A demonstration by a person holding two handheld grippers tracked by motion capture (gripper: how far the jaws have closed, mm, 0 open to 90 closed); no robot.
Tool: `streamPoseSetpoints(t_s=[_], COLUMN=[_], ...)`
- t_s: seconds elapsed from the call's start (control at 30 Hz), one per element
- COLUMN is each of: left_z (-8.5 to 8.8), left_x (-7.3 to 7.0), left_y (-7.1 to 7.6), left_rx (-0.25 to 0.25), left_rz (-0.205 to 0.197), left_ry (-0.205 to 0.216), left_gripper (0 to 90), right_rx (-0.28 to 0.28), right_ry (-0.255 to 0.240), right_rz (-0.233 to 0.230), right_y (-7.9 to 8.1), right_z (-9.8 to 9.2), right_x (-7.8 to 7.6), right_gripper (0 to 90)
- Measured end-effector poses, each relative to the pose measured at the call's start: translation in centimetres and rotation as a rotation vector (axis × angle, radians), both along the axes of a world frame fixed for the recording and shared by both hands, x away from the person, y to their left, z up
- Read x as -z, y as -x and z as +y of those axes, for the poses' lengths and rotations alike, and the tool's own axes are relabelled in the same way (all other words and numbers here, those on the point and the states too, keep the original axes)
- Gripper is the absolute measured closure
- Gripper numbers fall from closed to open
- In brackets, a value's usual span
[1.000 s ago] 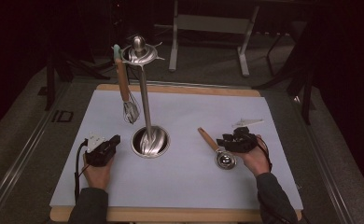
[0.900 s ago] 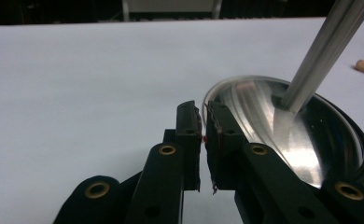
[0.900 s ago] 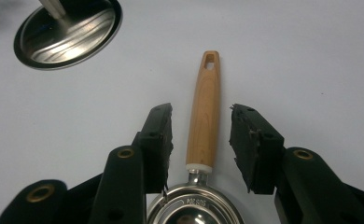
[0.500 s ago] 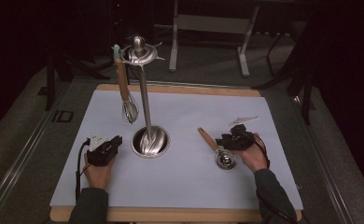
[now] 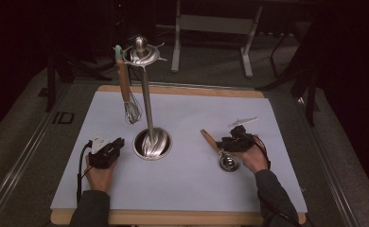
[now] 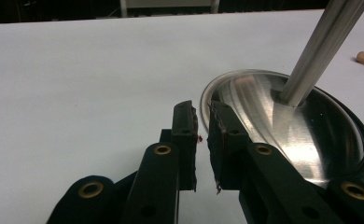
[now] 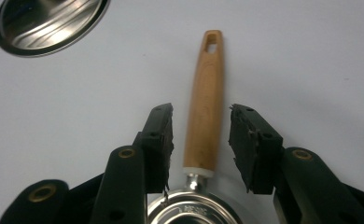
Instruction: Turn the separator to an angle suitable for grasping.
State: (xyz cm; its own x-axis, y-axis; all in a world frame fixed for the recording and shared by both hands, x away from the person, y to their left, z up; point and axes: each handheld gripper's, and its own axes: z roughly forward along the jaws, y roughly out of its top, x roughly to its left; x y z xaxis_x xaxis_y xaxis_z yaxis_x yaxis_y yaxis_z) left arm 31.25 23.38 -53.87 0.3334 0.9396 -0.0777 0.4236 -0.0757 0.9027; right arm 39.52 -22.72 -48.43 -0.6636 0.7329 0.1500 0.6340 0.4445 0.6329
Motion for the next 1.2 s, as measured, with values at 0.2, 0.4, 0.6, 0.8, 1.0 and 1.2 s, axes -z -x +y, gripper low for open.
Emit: streamPoseSetpoints(t_s=[0.2,0.4,0.6,0.8,1.0,1.2], left_z=[0.0,0.0,0.0,0.0,0.0,0.0], left_x=[0.0,0.0,0.0,0.0,0.0,0.0], left_y=[0.0,0.0,0.0,0.0,0.0,0.0], left_rx=[0.0,-0.001,-0.002,-0.003,-0.002,-0.002], left_rz=[0.0,0.002,0.003,0.003,0.004,0.004], left_ry=[0.001,0.001,0.001,0.004,0.002,0.002], left_gripper=[81.1,81.1,81.0,80.9,80.8,80.6], right_rx=[-0.013,-0.01,-0.007,0.005,-0.003,0.004], right_ry=[0.008,0.026,0.012,0.037,0.035,0.037], right_rz=[0.019,0.056,0.1,0.131,0.164,0.196], right_y=[-0.3,-0.6,-1.1,-1.3,-1.5,-1.5], right_z=[0.4,0.6,0.3,0.3,0.4,0.4], right_x=[0.2,0.6,0.9,1.4,1.8,2.1], right_gripper=[59.7,60.2,60.1,60.8,63.7,65.1])
